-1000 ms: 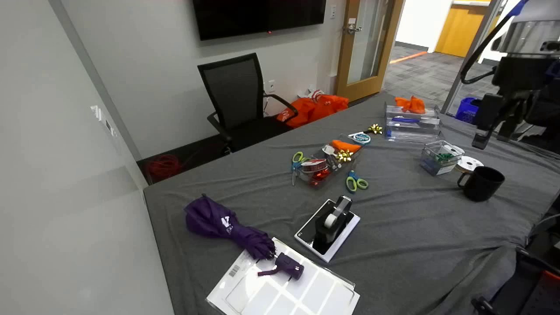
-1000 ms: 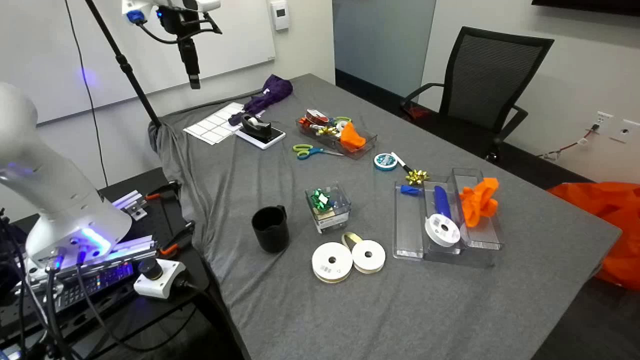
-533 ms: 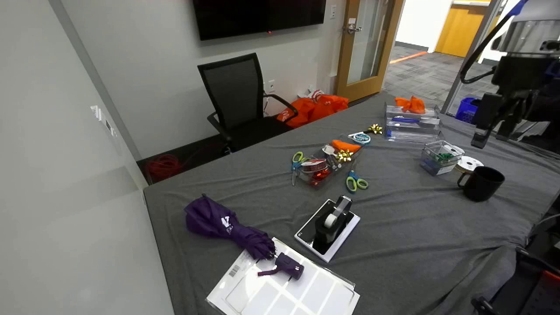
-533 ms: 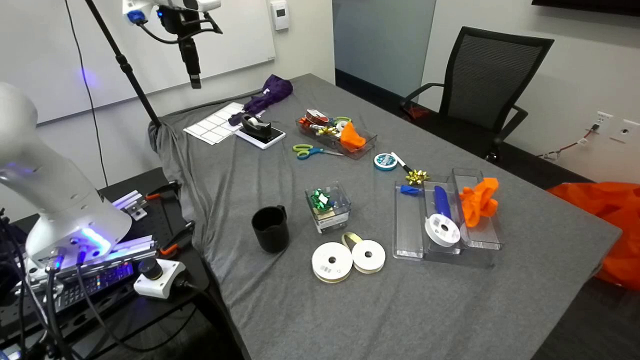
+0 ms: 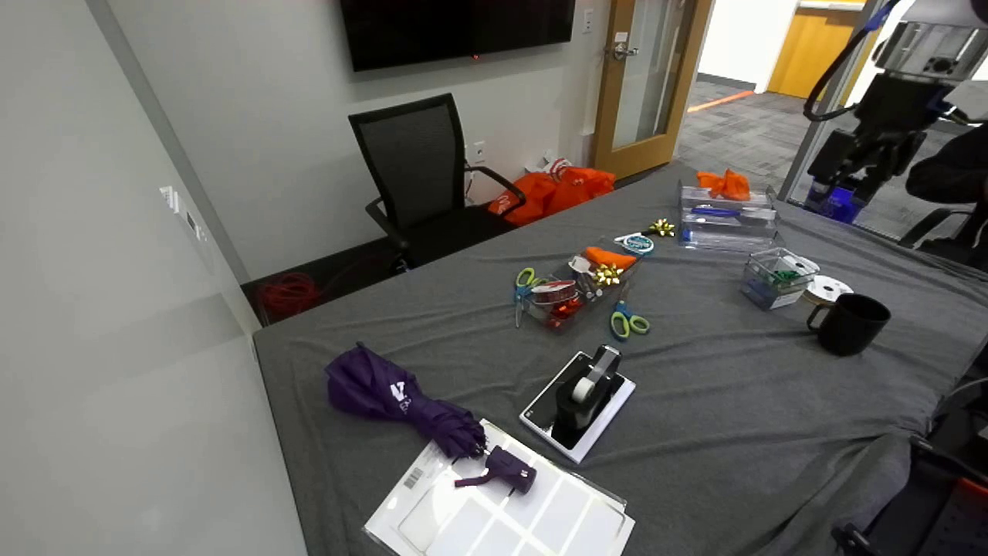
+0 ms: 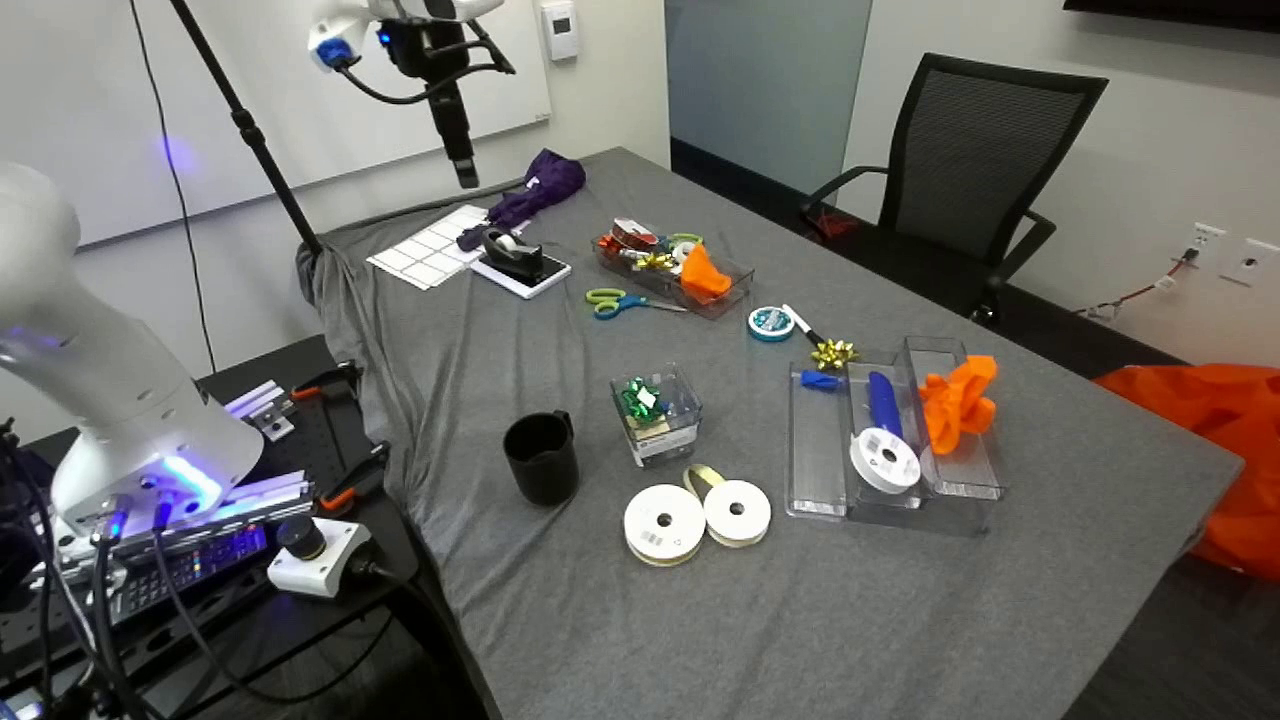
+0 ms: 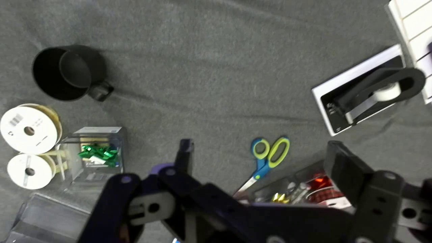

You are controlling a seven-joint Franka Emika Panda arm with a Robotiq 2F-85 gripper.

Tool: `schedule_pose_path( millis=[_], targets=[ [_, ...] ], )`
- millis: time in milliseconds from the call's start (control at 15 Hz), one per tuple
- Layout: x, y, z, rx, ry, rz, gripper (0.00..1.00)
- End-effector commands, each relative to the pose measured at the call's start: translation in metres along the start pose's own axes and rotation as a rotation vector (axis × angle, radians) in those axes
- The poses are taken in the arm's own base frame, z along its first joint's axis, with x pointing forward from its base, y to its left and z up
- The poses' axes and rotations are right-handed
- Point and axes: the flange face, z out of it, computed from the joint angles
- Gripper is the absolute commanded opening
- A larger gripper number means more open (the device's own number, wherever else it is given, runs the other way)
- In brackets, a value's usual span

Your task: Remove the green object from the container

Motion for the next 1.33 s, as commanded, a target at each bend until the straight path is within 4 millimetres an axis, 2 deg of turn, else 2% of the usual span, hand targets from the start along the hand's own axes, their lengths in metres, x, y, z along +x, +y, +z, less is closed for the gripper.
schedule_pose_path(
  millis=[0, 267, 533, 600, 733, 1000, 1133, 1267],
  targets=[
    [0.050, 0.041, 0.016, -0.044, 0.036, 0.049, 1.00],
    [0.083, 0.081, 0.038, 0.009, 0.017, 0.065, 1.00],
    [0.106, 0.114, 0.058, 0.003, 0.000, 0.031, 1.00],
    [0.090, 0.101, 0.050, 0.013, -0.006, 0.059, 1.00],
    [0.099, 0.111, 0.057, 0.004, -0.013, 0.051, 1.00],
    [0.103, 0.112, 0.058, 0.001, -0.012, 0.049, 1.00],
    [0.108, 0.115, 0.070, 0.021, -0.008, 0.057, 1.00],
    [0.115, 0.129, 0.083, 0.023, -0.003, 0.052, 1.00]
  ],
)
